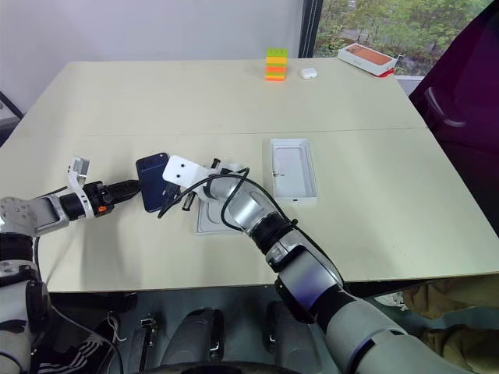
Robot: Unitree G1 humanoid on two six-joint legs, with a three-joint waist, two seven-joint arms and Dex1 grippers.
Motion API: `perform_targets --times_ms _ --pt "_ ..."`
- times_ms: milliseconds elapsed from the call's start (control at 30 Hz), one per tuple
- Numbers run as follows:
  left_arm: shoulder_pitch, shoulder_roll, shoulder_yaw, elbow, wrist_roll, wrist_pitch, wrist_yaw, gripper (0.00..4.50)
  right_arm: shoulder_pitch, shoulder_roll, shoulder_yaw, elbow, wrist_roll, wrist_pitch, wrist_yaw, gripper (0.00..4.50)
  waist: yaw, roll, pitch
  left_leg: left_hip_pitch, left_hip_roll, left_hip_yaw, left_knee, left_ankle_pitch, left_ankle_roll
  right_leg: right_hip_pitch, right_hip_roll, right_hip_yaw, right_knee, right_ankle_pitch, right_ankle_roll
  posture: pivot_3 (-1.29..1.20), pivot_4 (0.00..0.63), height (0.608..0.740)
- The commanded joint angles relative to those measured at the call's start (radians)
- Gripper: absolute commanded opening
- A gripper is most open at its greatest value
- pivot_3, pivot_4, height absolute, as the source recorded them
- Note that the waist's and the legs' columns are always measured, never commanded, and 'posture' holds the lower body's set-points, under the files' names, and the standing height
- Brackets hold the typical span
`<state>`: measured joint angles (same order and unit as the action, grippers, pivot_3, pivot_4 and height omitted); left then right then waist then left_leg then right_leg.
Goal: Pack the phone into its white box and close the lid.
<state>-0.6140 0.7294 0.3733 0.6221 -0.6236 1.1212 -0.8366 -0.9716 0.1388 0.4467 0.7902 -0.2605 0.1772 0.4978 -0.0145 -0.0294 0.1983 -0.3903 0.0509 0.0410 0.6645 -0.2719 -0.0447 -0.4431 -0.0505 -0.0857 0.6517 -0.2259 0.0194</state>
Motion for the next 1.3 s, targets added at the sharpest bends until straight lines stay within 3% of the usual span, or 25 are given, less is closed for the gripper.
perform_targets --times_ms 33,233,533,1000,1300 --pt "0.000 -0.014 0.015 -0.020 -0.006 0.005 0.025 2.31 -0.058 0.042 0.002 0.052 -0.009 0.030 0.007 0.02 0.000 0.000 0.000 0.000 0.000 0.000 0.000 0.000 0.000 0.000 0.000 0.000 0.000 0.000 0.000 0.00 0.150 0.740" --pt "0.006 -0.020 0.022 -0.030 -0.007 0.007 0.033 2.31 -0.116 0.095 0.014 0.076 -0.028 0.145 0.029 0.02 -0.002 0.000 0.000 0.000 0.000 -0.001 0.000 0.000 0.000 0.000 0.000 0.000 0.001 0.000 0.000 0.00 0.150 0.740" --pt "0.044 -0.025 0.011 -0.091 -0.066 0.159 -0.022 2.31 0.022 0.019 0.077 -0.173 -0.021 0.185 0.248 0.02 -0.007 0.000 0.000 0.000 0.000 -0.004 -0.001 0.000 0.000 0.000 0.000 0.000 0.000 0.000 0.000 0.00 0.150 0.740" --pt "0.055 -0.052 0.031 -0.121 -0.103 0.283 -0.049 2.31 0.055 0.000 0.075 -0.216 -0.052 0.206 0.208 0.02 -0.001 0.000 0.000 0.001 0.000 -0.005 -0.001 0.000 0.000 0.001 0.000 0.000 0.001 0.000 0.000 0.00 0.150 0.740" --pt "0.066 -0.062 0.040 -0.271 -0.070 0.336 0.082 2.31 0.075 -0.012 0.080 -0.236 -0.066 0.205 0.205 0.02 0.003 0.000 -0.001 0.001 -0.001 -0.006 -0.001 0.000 0.000 0.001 -0.001 0.000 0.001 0.000 0.000 0.00 0.150 0.740"
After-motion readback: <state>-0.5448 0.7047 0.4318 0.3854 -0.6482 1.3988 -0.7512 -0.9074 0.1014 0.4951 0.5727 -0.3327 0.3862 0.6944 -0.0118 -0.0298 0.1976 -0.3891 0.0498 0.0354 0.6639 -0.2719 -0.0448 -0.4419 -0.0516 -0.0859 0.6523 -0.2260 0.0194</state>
